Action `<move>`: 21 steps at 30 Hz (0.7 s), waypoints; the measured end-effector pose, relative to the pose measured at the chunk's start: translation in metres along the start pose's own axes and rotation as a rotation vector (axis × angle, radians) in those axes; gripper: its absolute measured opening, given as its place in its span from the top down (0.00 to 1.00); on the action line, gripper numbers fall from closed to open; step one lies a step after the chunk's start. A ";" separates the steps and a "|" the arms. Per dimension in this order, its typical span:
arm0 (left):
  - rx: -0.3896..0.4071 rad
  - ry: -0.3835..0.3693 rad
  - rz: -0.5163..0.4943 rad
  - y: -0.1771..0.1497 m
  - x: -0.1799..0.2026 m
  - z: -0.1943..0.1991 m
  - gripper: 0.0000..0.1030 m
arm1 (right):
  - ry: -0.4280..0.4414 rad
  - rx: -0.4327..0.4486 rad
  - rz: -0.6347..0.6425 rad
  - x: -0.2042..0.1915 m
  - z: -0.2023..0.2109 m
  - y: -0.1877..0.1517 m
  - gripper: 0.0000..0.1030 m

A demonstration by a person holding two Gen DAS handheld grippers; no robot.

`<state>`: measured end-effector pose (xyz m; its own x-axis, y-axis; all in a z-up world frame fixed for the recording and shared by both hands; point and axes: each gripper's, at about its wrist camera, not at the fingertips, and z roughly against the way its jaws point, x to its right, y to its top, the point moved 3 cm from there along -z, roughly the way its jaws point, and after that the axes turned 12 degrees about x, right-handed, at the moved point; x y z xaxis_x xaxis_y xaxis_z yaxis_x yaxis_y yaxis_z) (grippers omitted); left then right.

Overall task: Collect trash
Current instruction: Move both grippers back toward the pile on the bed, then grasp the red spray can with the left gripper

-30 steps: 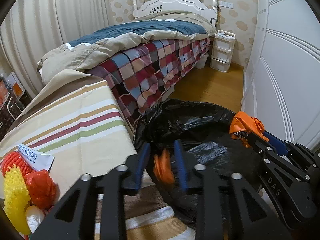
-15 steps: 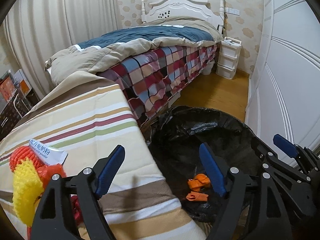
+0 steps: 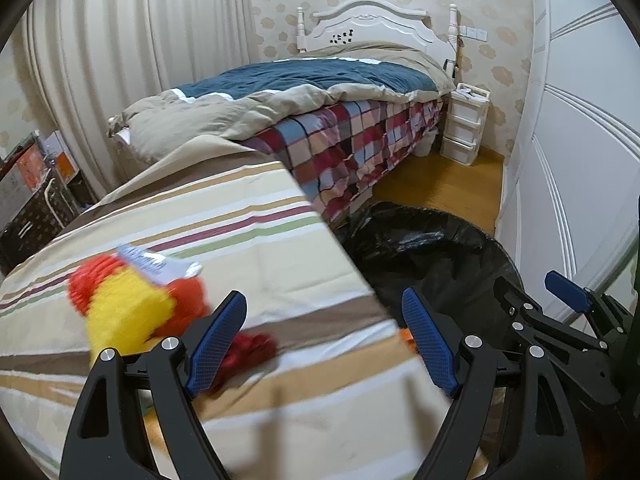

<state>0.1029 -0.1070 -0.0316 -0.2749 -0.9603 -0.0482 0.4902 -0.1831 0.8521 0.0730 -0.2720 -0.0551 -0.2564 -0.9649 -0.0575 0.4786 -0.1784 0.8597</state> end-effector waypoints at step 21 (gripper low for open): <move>-0.045 0.197 0.119 -0.066 -0.133 0.068 0.22 | 0.231 -0.002 0.136 -0.112 0.067 -0.029 0.35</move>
<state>0.0509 0.0469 -0.0465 -0.0486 -0.9974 -0.0532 0.5471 -0.0711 0.8340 0.0318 -0.1459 -0.0393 0.0088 -0.9984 -0.0558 0.4974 -0.0440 0.8664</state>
